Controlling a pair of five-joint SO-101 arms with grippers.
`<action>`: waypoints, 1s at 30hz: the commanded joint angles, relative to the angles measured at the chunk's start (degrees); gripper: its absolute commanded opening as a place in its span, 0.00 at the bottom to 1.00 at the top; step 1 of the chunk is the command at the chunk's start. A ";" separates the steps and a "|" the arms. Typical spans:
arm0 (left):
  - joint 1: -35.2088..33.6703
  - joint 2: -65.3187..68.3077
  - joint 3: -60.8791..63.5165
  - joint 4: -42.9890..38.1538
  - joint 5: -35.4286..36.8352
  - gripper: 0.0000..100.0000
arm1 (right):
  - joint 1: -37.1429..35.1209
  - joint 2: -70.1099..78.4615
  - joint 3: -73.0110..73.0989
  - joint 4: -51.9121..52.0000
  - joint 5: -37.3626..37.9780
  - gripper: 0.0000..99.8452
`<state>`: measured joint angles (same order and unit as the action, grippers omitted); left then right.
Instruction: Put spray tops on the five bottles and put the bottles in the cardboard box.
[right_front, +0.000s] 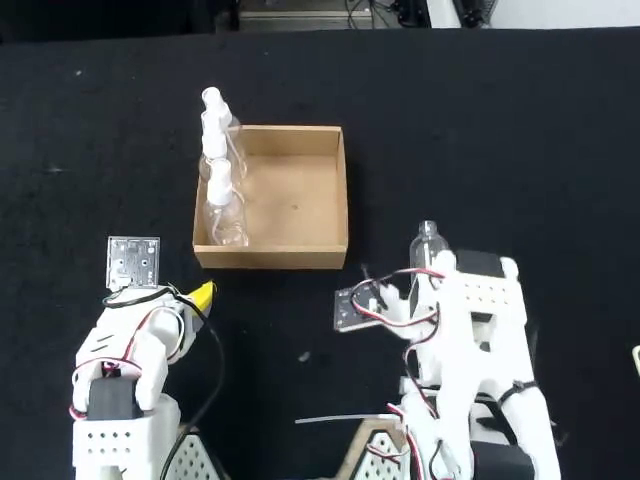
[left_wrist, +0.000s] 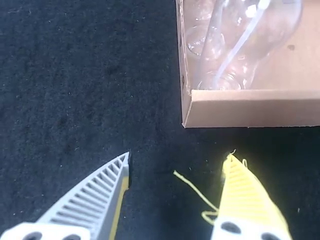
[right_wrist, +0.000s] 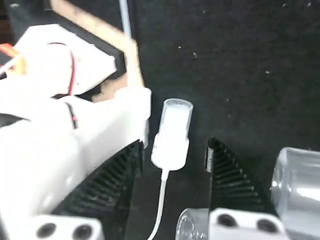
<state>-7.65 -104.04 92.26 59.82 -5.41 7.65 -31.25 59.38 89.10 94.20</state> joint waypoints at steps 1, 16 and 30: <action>-0.40 -0.44 -3.56 -0.26 -0.44 0.27 | 0.70 -0.84 4.53 -3.25 0.79 0.19; -0.40 -0.44 -3.65 -0.26 -0.44 0.27 | 1.05 -0.75 15.43 -18.81 0.62 0.19; -0.40 -0.44 -3.65 -0.26 -0.44 0.27 | -2.46 -0.48 -8.48 -11.16 -27.69 0.01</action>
<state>-7.65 -104.04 92.26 59.82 -5.41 7.38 -31.34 58.86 75.12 75.30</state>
